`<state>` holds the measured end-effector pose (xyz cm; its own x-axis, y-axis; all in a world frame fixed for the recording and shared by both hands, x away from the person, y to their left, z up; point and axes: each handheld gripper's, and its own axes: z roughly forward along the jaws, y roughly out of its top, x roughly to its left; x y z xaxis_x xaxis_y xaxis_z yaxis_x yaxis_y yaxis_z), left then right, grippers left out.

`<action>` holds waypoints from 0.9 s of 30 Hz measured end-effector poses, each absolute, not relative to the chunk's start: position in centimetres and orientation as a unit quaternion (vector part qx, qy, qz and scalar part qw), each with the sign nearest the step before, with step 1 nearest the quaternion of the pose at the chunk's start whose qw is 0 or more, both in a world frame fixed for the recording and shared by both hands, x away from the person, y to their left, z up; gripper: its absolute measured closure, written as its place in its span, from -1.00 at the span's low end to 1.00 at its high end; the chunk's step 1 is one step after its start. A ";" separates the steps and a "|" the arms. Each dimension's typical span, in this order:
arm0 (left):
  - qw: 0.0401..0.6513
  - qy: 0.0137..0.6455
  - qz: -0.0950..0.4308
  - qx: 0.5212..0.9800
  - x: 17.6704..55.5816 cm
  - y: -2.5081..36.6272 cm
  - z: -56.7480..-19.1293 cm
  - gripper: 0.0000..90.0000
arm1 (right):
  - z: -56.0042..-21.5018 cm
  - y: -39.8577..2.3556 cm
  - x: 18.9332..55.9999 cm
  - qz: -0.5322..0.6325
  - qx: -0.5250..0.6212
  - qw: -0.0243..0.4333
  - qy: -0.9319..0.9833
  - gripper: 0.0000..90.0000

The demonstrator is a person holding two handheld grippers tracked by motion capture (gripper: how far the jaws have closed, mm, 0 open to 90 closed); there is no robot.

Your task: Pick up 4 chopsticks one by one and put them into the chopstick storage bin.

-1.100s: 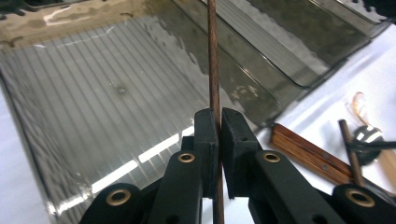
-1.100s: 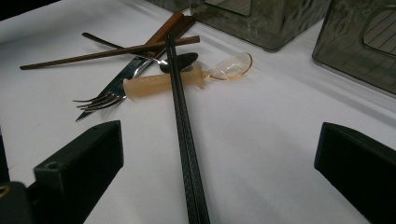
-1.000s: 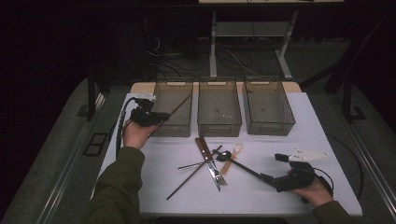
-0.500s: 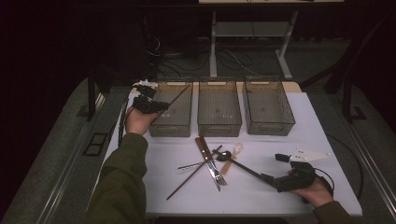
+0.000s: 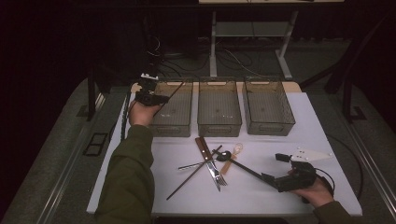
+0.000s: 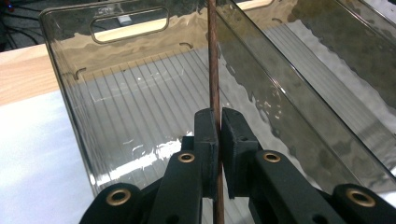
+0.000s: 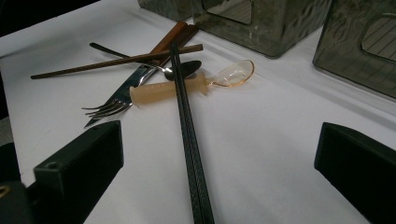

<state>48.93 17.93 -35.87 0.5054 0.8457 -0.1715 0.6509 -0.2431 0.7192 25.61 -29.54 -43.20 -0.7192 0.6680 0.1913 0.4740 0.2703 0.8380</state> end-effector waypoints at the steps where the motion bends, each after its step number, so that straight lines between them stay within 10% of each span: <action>1: 0.381 0.481 0.127 0.779 49.1 17.8 -35.9 0.89 | -43.2 -29.6 25.6 0.485 0.361 0.101 0.790 -0.98; 16: 0.319 0.503 0.116 0.795 50.8 16.9 -38.7 0.86 | -43.3 -29.5 25.6 0.483 0.362 0.102 0.791 -0.98; 27: 0.313 0.471 0.123 0.815 49.8 16.2 -38.1 0.42 | -43.3 -29.5 25.6 0.481 0.361 0.103 0.792 -0.98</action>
